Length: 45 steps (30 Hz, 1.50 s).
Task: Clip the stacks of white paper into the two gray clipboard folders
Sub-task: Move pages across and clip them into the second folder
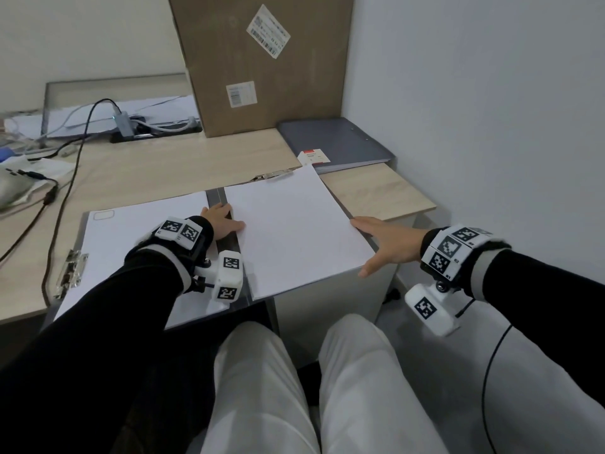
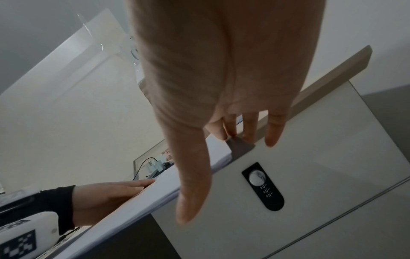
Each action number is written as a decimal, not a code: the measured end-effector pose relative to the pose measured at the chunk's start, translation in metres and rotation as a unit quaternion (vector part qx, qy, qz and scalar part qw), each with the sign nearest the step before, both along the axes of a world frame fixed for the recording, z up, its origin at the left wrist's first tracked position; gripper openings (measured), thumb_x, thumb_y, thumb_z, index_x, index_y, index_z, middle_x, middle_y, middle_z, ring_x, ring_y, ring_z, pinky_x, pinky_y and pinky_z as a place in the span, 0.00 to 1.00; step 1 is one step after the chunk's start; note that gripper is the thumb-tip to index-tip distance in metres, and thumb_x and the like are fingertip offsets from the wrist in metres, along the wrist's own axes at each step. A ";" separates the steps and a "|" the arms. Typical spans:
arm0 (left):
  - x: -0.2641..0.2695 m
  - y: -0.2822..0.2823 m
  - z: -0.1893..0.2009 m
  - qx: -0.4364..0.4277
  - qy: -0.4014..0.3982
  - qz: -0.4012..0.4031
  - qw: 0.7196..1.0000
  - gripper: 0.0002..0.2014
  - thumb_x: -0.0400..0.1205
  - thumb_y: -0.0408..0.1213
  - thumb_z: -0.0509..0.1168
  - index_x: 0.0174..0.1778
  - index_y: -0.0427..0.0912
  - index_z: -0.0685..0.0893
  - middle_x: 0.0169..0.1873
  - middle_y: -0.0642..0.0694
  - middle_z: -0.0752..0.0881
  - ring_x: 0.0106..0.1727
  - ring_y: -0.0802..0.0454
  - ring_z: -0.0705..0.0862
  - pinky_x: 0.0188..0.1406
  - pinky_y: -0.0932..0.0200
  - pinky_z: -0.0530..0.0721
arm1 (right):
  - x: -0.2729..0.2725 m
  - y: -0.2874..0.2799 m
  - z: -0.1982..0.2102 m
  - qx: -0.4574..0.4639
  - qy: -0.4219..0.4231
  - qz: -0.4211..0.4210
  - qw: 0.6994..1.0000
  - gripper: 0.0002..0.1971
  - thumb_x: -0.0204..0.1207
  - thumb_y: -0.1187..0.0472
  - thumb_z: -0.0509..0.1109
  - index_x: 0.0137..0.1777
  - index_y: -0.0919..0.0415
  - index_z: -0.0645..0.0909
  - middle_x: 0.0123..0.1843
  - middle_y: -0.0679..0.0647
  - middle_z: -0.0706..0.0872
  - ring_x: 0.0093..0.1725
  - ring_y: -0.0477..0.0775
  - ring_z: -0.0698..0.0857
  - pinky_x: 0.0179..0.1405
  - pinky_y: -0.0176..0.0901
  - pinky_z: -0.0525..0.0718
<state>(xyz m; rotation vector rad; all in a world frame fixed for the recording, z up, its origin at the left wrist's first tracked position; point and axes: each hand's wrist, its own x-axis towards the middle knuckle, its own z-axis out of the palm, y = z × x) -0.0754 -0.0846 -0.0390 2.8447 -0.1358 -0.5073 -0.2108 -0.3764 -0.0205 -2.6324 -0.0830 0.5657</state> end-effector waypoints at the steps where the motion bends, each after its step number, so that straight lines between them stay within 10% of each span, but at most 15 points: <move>1: 0.000 0.000 0.000 -0.003 -0.001 0.002 1.000 0.32 0.85 0.50 0.56 0.82 0.36 0.59 0.82 0.39 0.59 0.83 0.41 0.56 0.82 0.49 0.56 | -0.002 0.001 0.003 0.004 0.000 0.000 1.000 0.52 0.67 0.56 0.79 0.83 0.59 0.49 0.84 0.50 0.54 0.82 0.50 0.56 0.74 0.36 0.56; 13: 0.000 0.006 -0.004 -0.027 0.001 0.016 1.000 0.34 0.83 0.51 0.58 0.82 0.40 0.58 0.83 0.42 0.59 0.83 0.39 0.56 0.81 0.46 0.58 | -0.006 0.003 0.008 0.169 0.025 -0.046 0.984 0.39 0.70 0.59 0.77 0.78 0.47 0.60 0.71 0.43 0.76 0.67 0.50 0.79 0.73 0.57 0.74; 17: -0.007 0.011 -0.004 -0.039 0.005 0.024 0.999 0.30 0.84 0.49 0.57 0.78 0.34 0.63 0.79 0.36 0.65 0.80 0.38 0.63 0.80 0.47 0.61 | -0.005 0.007 0.010 0.169 0.020 -0.041 0.984 0.37 0.72 0.56 0.75 0.79 0.48 0.61 0.70 0.38 0.71 0.62 0.37 0.76 0.75 0.46 0.68; 28: -0.015 0.031 -0.002 -0.087 0.016 0.042 0.995 0.25 0.86 0.47 0.55 0.77 0.40 0.67 0.76 0.39 0.71 0.77 0.39 0.68 0.77 0.48 0.66 | 0.013 0.020 0.015 0.102 0.007 -0.057 0.993 0.32 0.78 0.44 0.64 0.79 0.54 0.64 0.75 0.47 0.73 0.63 0.54 0.83 0.61 0.46 0.79; 40: 0.039 -0.003 0.042 -0.215 -0.063 0.101 0.969 0.27 0.83 0.39 0.62 0.79 0.38 0.67 0.79 0.41 0.69 0.78 0.44 0.70 0.79 0.54 0.67 | 0.123 0.064 0.016 -0.093 -0.049 0.036 0.994 0.45 0.77 0.35 0.59 0.85 0.58 0.46 0.87 0.51 0.45 0.86 0.54 0.42 0.82 0.53 0.46; 45: 0.053 -0.034 0.046 -0.254 -0.059 0.055 0.964 0.22 0.83 0.34 0.62 0.75 0.38 0.74 0.74 0.43 0.76 0.72 0.47 0.77 0.68 0.63 0.72 | 0.152 0.072 0.001 -0.131 -0.047 0.039 0.990 0.50 0.74 0.33 0.60 0.84 0.63 0.42 0.86 0.53 0.43 0.85 0.58 0.40 0.80 0.61 0.49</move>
